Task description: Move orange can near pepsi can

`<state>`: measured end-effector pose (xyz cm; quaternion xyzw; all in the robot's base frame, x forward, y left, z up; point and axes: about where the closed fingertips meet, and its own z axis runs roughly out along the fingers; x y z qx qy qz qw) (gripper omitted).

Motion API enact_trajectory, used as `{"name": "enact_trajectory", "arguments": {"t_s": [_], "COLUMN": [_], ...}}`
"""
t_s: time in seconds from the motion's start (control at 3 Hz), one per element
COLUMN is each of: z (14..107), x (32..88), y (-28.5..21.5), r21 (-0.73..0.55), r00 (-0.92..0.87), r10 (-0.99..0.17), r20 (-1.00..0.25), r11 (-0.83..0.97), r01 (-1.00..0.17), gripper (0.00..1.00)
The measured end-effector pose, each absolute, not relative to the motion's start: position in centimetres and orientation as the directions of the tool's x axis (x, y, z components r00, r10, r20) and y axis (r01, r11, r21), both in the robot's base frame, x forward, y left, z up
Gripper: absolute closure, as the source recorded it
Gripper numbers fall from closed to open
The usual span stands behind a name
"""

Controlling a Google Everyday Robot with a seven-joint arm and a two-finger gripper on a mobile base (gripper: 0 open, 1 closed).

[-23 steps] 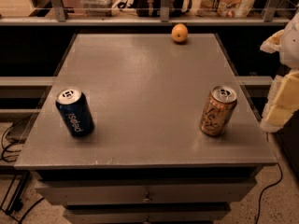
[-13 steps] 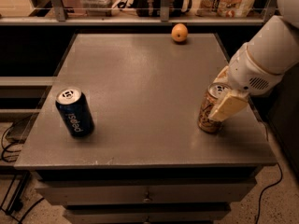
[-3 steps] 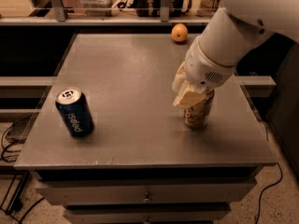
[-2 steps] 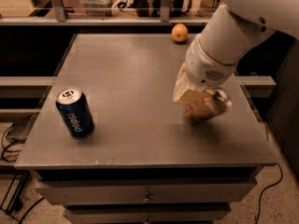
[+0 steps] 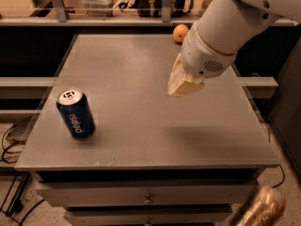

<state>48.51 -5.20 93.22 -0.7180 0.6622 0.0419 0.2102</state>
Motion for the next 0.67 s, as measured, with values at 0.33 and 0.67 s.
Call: {"name": "enact_trajectory", "arguments": {"t_s": [0.33, 0.67], "z": [93.02, 93.19], "x": [48.87, 48.76], "y": [-5.42, -5.29], "r21": [-0.229, -0.233], "r00": [0.113, 0.116], "r10": [-0.918, -0.918], "r20": [-0.381, -0.379], "r11": [-0.025, -0.027], "r01": [-0.973, -0.972], "gripper": [0.65, 0.41]}}
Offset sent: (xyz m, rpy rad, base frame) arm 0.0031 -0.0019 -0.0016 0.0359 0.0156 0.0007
